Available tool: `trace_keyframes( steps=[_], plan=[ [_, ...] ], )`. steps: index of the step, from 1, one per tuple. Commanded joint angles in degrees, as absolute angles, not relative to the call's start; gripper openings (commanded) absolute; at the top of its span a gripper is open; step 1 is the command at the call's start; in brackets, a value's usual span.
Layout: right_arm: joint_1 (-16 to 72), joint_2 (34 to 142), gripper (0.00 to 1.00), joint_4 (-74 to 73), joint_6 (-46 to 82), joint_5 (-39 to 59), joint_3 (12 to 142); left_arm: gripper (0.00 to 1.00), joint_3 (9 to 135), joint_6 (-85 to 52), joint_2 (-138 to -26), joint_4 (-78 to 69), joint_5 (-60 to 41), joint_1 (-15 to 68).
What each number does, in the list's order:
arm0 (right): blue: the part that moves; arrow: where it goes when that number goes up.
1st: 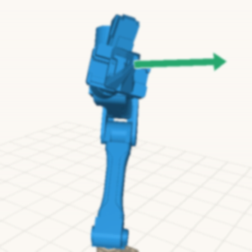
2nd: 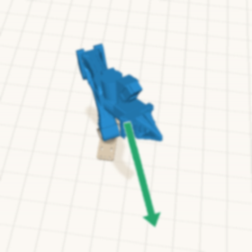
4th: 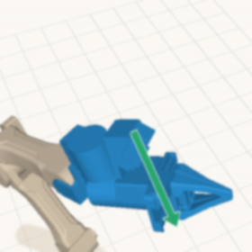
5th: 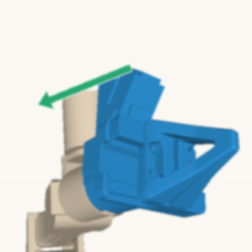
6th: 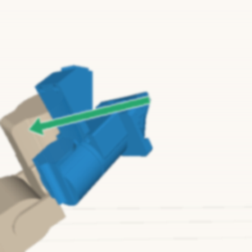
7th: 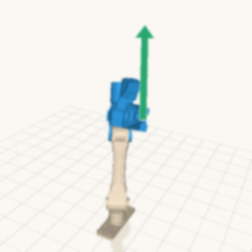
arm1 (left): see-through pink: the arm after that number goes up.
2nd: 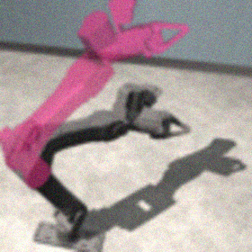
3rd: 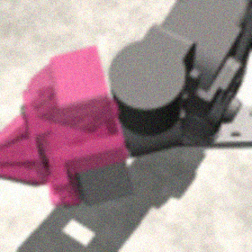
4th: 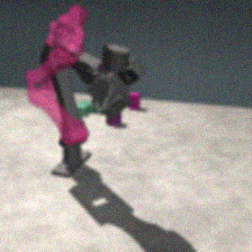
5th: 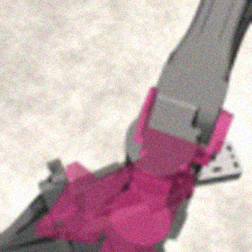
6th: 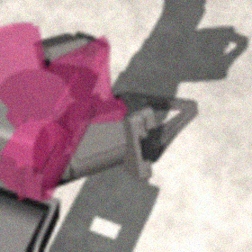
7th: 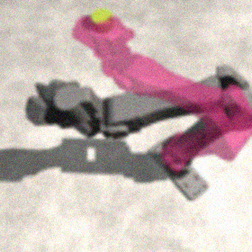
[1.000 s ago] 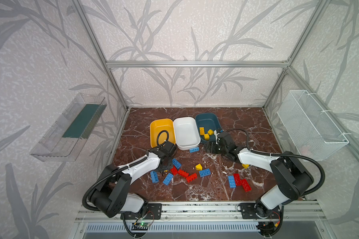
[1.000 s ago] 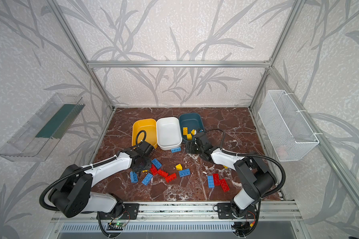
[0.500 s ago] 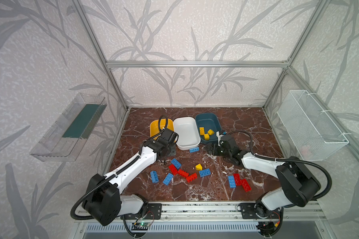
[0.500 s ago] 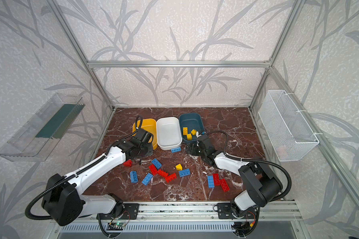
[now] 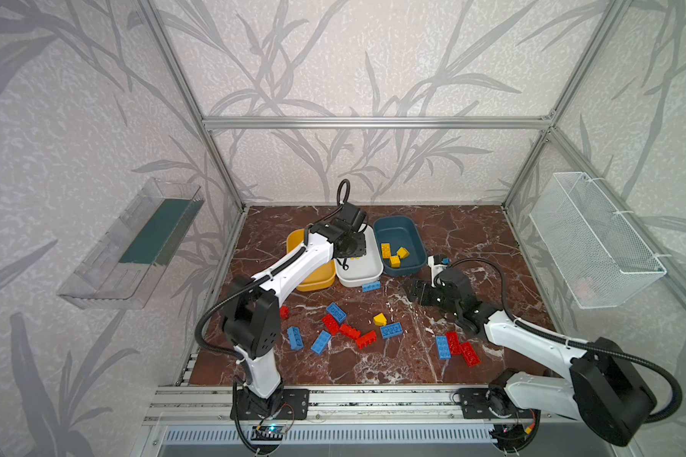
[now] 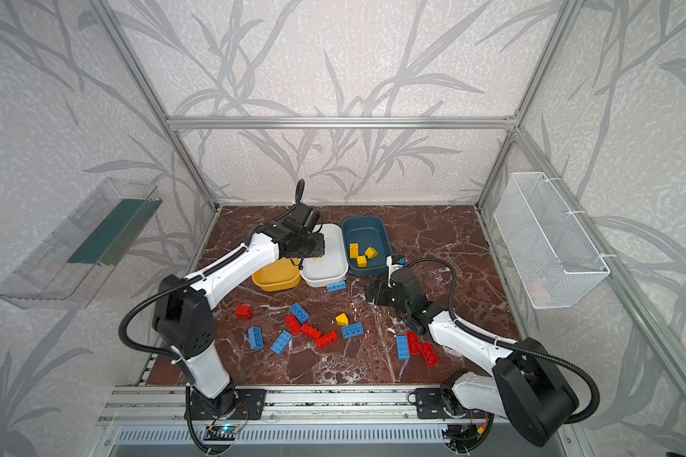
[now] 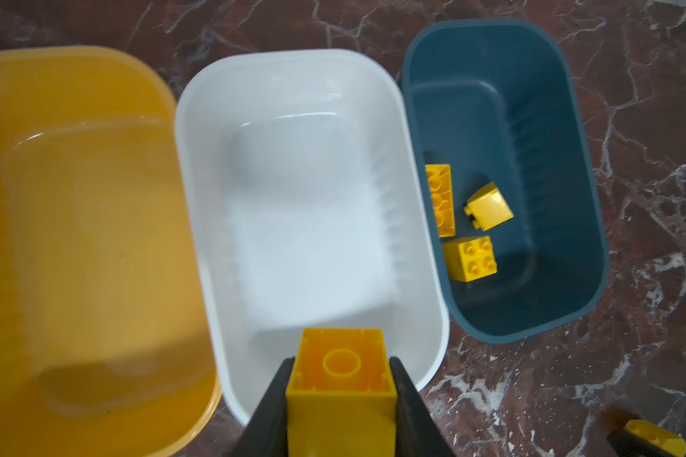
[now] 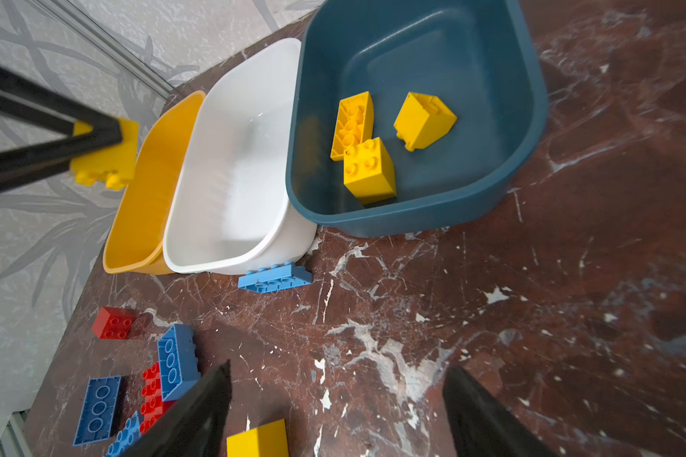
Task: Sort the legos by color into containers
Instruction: 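Drop the yellow brick into the teal tub with the left gripper while the right lowers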
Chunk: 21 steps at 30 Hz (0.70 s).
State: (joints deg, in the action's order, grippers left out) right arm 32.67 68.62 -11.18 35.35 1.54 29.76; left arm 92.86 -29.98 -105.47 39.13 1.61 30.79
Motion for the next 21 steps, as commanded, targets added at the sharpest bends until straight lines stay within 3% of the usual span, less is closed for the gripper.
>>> trace_keyframes(
  steps=[1,14,21],
  plan=[
    [32.7,65.4,0.85,-4.9,34.4,-0.7,28.4,0.30,99.5,-28.5,-110.7,40.4,-2.1,31.6],
    [32.7,56.1,0.86,7.6,31.9,-0.8,27.5,0.30,140.9,-26.4,-140.8,51.5,-4.6,36.4],
    [32.5,55.6,0.86,12.4,30.5,-1.3,29.4,0.33,147.2,-26.7,-147.0,51.2,-7.7,36.4]
  ],
)
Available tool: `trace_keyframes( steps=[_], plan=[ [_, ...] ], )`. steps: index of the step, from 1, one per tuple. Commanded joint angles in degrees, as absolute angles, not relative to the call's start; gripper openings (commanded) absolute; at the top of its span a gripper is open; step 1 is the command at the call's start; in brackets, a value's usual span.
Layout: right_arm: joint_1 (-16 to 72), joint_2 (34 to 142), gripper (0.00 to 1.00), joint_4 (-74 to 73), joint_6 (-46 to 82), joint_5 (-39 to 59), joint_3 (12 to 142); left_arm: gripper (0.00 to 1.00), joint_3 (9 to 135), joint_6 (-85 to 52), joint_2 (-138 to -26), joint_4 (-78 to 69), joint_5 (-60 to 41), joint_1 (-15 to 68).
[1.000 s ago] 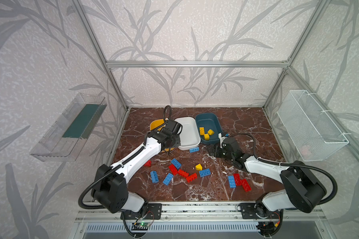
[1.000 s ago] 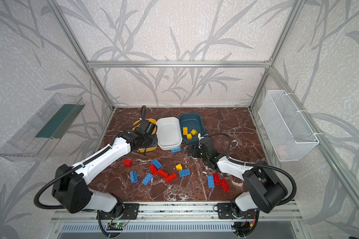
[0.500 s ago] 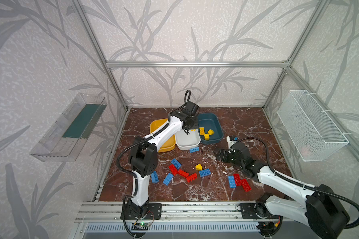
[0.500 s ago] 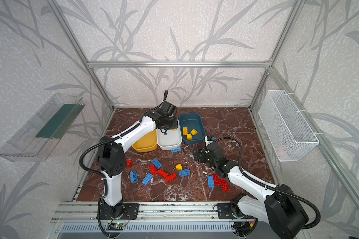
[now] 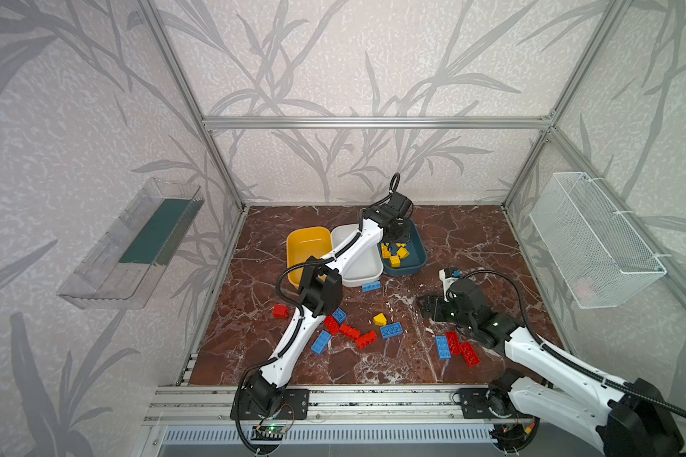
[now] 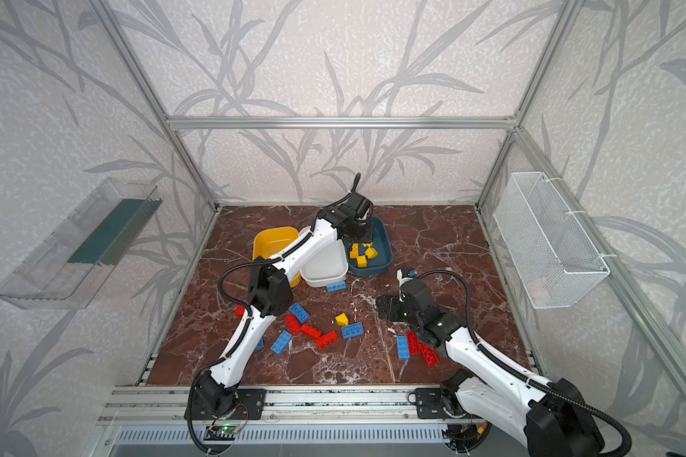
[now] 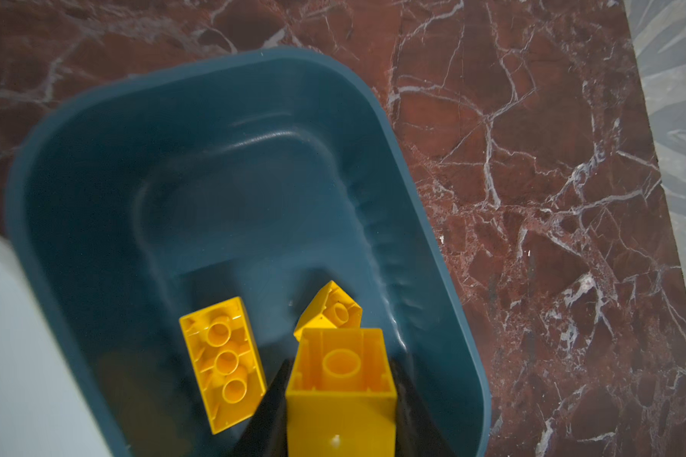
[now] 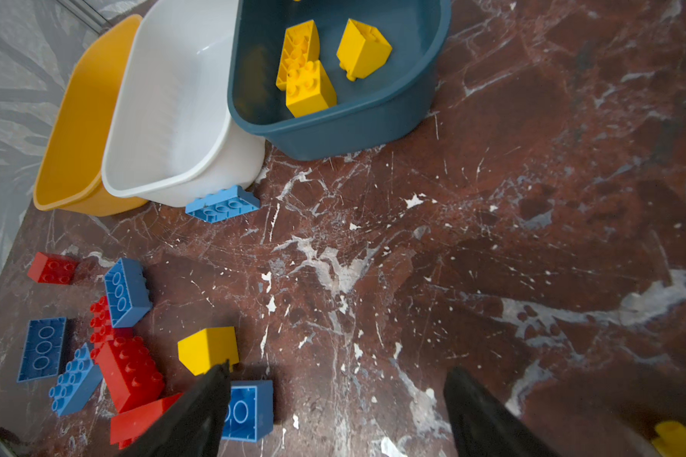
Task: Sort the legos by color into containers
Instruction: 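Drop the yellow brick into the teal tub with the left gripper while the right lowers, then grasp a yellow 2x2 brick with the right gripper while the left arm withdraws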
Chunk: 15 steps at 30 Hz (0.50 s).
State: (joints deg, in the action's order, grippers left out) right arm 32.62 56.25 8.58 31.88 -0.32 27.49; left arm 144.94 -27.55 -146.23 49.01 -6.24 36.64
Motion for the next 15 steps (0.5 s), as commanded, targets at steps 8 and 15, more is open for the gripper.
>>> trace_keyframes(
  steps=[8,15],
  plan=[
    [32.7,57.0,0.86,16.5,27.3,-2.1,32.8,0.59,147.2,-25.8,-145.3,51.3,-6.3,36.4],
    [38.4,60.8,0.86,23.3,23.5,-8.7,39.3,0.75,143.3,-23.3,-137.6,52.4,-1.6,36.3]
  ],
)
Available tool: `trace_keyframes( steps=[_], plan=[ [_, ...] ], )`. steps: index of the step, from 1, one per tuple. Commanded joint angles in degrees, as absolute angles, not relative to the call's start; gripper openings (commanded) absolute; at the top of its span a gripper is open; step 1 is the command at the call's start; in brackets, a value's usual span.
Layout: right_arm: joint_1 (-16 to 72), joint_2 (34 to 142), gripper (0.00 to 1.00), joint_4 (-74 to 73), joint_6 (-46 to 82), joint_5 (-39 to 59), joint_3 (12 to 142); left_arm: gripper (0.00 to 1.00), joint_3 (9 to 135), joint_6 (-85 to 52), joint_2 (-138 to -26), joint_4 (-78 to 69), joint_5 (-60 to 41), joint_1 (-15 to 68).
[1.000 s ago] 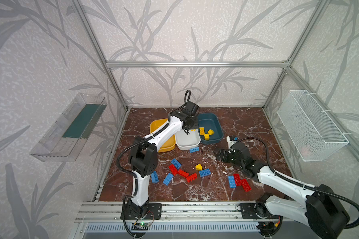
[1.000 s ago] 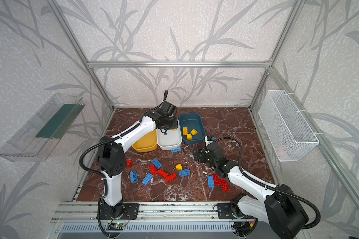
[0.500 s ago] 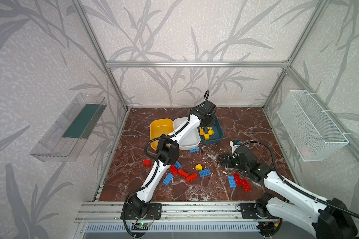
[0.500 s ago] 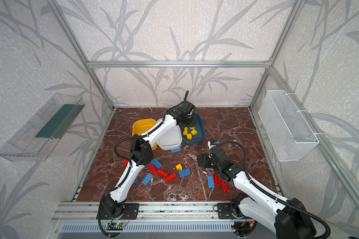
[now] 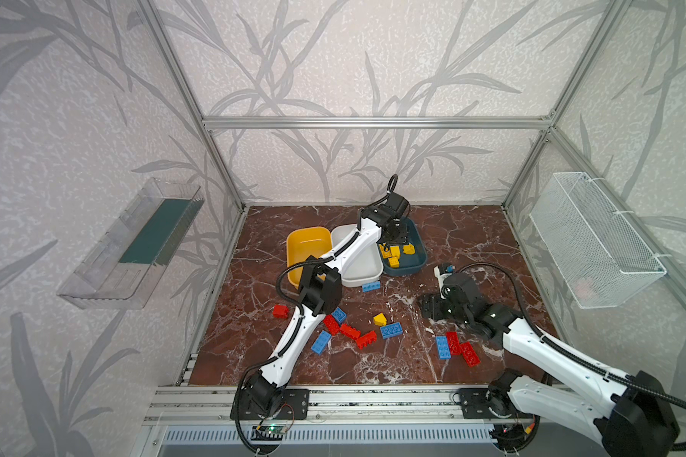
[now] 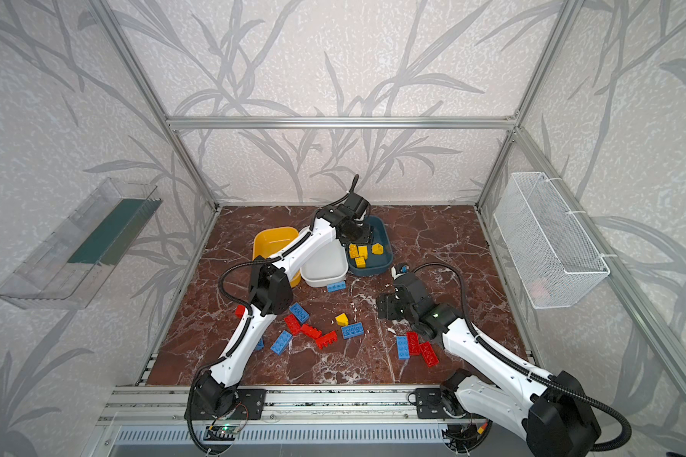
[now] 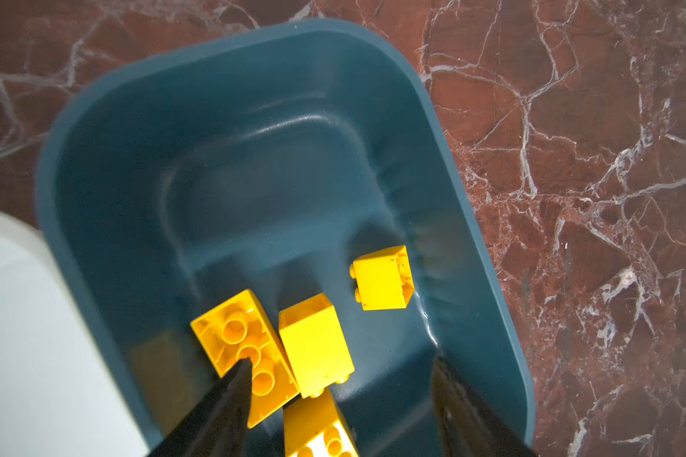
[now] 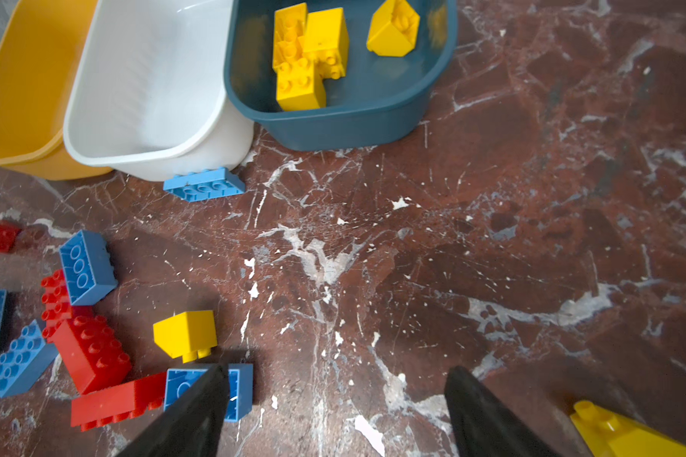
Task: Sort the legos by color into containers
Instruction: 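Grasp a yellow 2x2 brick with the right gripper while the left arm withdraws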
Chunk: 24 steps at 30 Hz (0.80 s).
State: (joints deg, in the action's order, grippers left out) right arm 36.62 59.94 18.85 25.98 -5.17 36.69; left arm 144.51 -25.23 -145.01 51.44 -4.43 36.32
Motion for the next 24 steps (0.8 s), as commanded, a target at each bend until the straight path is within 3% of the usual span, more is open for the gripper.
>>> trace_keyframes(
  steps=[1,7,12,17,24],
  plan=[
    [39.2,61.0,0.86,23.7,23.6,-9.3,39.8,0.76,141.6,-23.4,-135.6,51.8,-1.0,36.1],
    [44.6,63.1,0.86,24.3,24.4,-11.7,42.8,0.91,126.7,-24.3,-121.0,46.3,3.5,36.2],
    [51.2,68.5,0.86,24.9,24.9,-15.0,47.6,0.92,111.5,-26.3,-107.9,41.3,6.1,36.2],
    [53.5,75.3,0.84,23.6,26.9,-12.5,50.9,0.92,95.1,-29.6,-94.7,38.0,11.6,36.1],
    [55.9,82.5,0.80,27.5,27.3,-6.3,55.8,0.92,82.5,-28.6,-80.3,39.7,18.3,36.0]
  ],
)
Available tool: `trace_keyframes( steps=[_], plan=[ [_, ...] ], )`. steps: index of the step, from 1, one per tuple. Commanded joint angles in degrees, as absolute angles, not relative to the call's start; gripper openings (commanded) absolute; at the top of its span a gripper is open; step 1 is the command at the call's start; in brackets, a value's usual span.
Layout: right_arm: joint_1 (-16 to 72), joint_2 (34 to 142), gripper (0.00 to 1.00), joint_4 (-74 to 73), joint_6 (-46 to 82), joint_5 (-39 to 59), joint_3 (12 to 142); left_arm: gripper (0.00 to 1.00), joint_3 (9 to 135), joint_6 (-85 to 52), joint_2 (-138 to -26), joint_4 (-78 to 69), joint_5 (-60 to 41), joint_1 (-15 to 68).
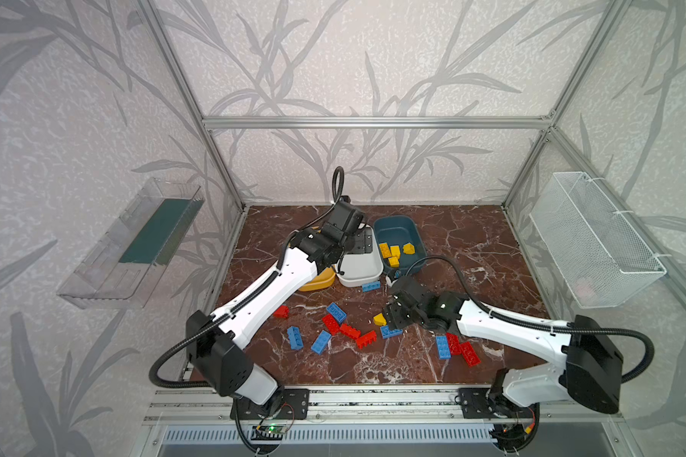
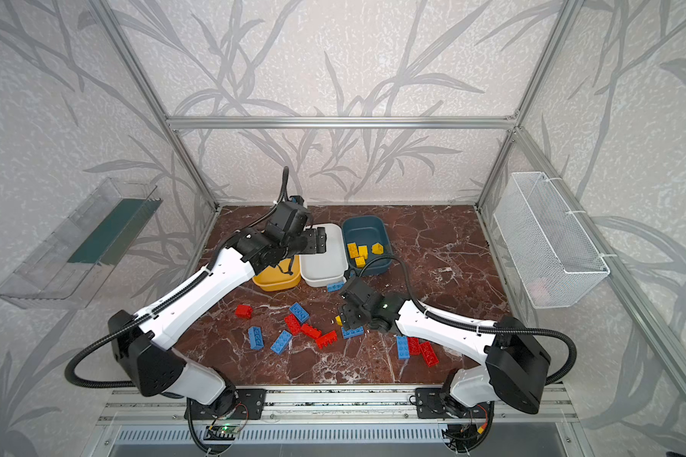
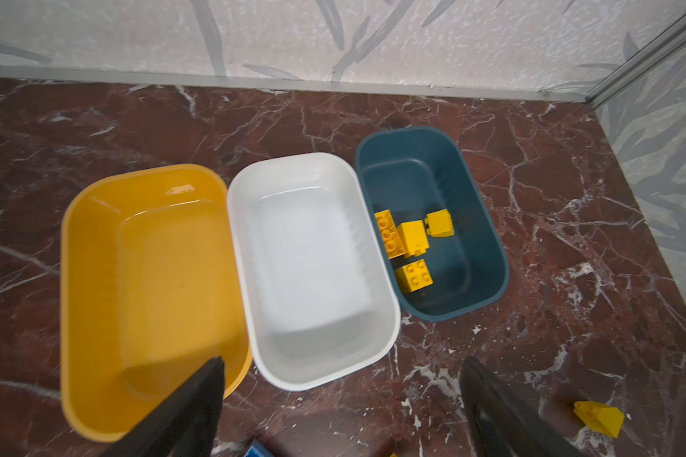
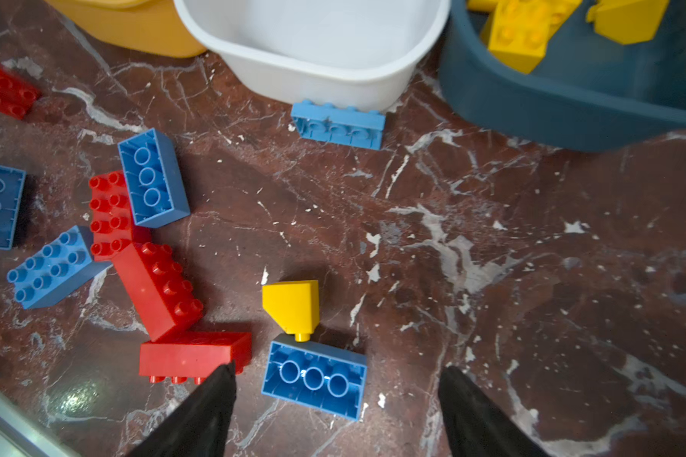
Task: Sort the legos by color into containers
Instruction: 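Grasp a yellow 2x2 brick with the right gripper while the left arm withdraws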
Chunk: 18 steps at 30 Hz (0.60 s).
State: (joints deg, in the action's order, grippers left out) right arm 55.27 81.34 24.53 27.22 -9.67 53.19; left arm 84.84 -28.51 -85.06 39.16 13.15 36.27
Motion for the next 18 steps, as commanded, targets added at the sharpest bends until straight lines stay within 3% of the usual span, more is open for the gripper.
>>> trace_keyframes(
  steps=[1,9,18],
  plan=[
    [55.8,83.3,0.80,28.2,26.7,-5.3,56.3,0.92,81.1,-28.2,-78.5,40.3,18.9,36.0],
    [55.8,91.0,0.79,29.6,26.7,-4.5,61.7,0.92,70.1,-26.8,-66.7,43.5,17.6,34.8],
    [55.9,102.7,0.71,33.6,27.4,-4.0,68.5,0.92,59.3,-26.6,-57.6,40.7,17.3,33.0]
  ],
)
